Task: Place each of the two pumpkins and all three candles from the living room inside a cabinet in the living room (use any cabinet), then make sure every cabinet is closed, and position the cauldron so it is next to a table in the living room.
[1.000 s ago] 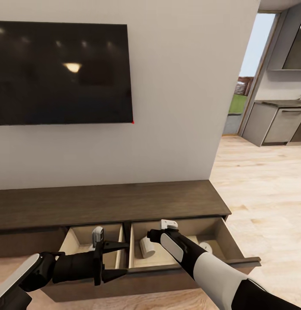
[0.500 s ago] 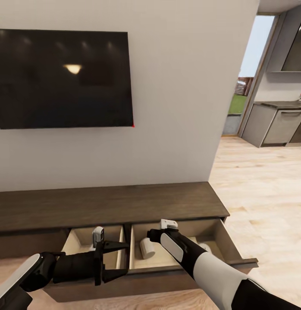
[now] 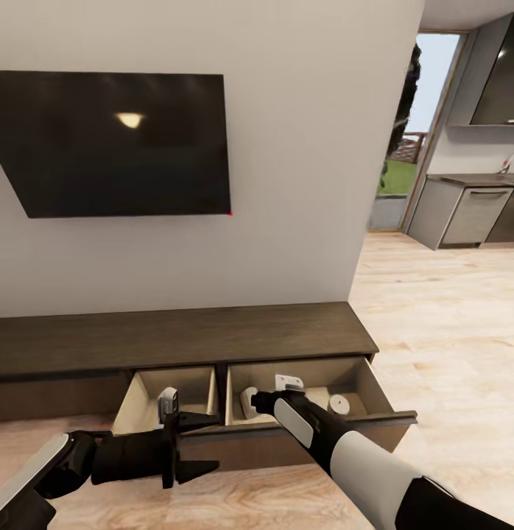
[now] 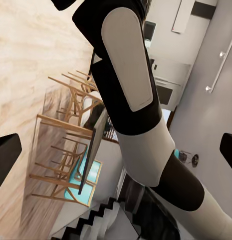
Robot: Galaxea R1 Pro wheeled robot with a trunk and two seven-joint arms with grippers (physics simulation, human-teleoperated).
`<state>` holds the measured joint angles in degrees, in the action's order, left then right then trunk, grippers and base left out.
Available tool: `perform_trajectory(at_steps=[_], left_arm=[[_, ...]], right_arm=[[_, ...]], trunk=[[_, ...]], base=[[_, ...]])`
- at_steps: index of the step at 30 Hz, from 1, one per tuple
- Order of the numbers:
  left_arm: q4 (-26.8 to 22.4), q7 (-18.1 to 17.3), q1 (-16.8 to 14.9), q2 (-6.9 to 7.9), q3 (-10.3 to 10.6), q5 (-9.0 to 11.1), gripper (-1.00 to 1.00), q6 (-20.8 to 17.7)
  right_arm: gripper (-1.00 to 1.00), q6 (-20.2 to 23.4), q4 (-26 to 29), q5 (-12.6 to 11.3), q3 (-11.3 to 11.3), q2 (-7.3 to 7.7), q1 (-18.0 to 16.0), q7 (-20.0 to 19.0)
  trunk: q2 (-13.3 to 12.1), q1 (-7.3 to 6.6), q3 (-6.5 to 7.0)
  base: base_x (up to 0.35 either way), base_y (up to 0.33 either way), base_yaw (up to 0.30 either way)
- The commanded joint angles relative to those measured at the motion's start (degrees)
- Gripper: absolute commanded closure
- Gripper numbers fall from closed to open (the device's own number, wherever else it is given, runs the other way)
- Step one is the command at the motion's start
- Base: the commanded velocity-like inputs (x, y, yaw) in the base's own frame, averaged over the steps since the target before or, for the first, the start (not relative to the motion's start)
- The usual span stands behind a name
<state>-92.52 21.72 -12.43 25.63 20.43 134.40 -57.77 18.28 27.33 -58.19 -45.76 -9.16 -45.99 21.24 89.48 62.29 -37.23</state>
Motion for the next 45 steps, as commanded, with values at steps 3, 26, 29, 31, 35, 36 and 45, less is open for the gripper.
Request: perform_trajectory(at_steps=[3,26,29,31,35,36,45], left_arm=[[-0.03,0.51,-0.05,0.06,0.09,0.6,-1.0,0.02],[2.26,1.15,-0.06,-0.1,-4.46,-8.68,-1.0,0.55],[4.48,0.93,-0.08,-0.38,-5.96,-18.56,-1.0,0.8],[5.15,1.07,0.0,-0.6,-7.23,-24.71,-1.0,1.02],[9.36,0.76,0.21,-2.69,-8.07,-36.1,-1.0,4.71],[11.26,0.67,0.24,-3.55,-8.07,-38.71,-1.0,6.02],[25.7,-2.65,0.29,-12.84,-4.34,-69.86,-1.0,24.77]], right_arm=[[-1.0,0.05,0.09,-0.38,-0.38,0.03,-0.07,0.41],[-1.0,-0.08,0.0,0.08,-0.53,0.12,-0.07,0.16],[-1.0,-0.27,0.0,0.14,-0.48,0.12,-0.07,0.18],[-1.0,-1.61,0.0,0.17,-0.48,0.08,-0.02,0.2],[-1.0,-3.95,-0.21,0.24,-0.51,0.09,0.23,0.21],[-1.0,-4.22,-0.23,0.27,-0.53,0.1,0.25,0.29],[-1.0,-11.87,-0.97,0.38,-0.78,0.1,4.35,0.32]], trunk=[[-1.18,-0.7,0.49],[-10.41,-5.76,4.62],[-11.21,-6.2,4.98],[-11.21,-6.2,4.98],[-11.21,-6.2,4.98],[-11.21,-6.2,4.98],[-11.21,-6.2,4.98]], base=[[-0.343,0.0,0.0],[-0.183,0.0,0.0],[0.0,0.0,0.0],[0.0,0.0,0.0],[0.0,0.0,0.0],[0.0,0.0,0.0],[0.0,0.0,0.0]])
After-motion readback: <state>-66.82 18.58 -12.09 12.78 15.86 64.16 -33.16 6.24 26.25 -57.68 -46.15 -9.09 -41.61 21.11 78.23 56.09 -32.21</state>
